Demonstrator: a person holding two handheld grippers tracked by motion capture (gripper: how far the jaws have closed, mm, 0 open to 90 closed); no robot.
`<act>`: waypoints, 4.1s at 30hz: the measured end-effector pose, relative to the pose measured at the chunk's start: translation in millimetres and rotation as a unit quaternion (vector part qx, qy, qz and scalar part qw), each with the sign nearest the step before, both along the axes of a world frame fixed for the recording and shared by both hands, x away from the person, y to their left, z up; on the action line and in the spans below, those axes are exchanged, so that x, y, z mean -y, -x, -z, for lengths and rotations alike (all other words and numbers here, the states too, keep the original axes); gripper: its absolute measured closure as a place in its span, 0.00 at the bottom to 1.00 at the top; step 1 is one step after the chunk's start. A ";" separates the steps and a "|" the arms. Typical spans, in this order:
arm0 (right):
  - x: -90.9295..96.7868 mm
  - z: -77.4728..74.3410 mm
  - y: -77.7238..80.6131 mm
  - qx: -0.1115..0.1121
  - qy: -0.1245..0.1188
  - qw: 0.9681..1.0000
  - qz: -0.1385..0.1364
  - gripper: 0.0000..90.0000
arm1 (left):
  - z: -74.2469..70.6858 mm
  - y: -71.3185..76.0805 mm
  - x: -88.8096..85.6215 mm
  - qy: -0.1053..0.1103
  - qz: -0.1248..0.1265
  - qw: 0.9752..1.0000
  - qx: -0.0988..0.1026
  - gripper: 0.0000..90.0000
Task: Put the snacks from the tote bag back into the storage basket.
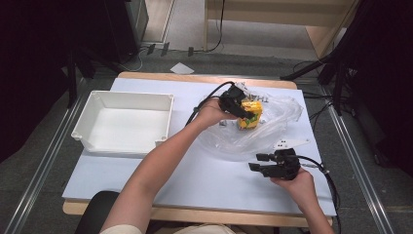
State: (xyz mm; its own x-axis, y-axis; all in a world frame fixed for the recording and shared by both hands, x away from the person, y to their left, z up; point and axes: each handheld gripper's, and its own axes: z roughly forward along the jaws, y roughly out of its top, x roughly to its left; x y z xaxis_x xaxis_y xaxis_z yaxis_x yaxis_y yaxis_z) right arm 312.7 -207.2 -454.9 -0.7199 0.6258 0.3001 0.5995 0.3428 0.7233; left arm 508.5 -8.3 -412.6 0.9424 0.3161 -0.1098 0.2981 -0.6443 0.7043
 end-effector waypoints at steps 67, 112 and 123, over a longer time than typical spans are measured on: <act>-0.9 1.4 -0.5 -0.002 -0.002 1.000 -0.004 0.50 | -73.5 59.2 -64.9 0.062 -0.022 0.997 -0.044 0.58; 1.6 -0.6 -2.9 0.003 -0.006 1.000 -0.012 0.50 | -73.5 93.4 -127.4 0.075 -0.056 0.995 -0.031 0.58; 0.8 -0.1 -5.8 0.002 -0.005 1.000 -0.017 0.50 | -73.9 93.2 -146.0 0.078 -0.073 0.994 -0.027 0.58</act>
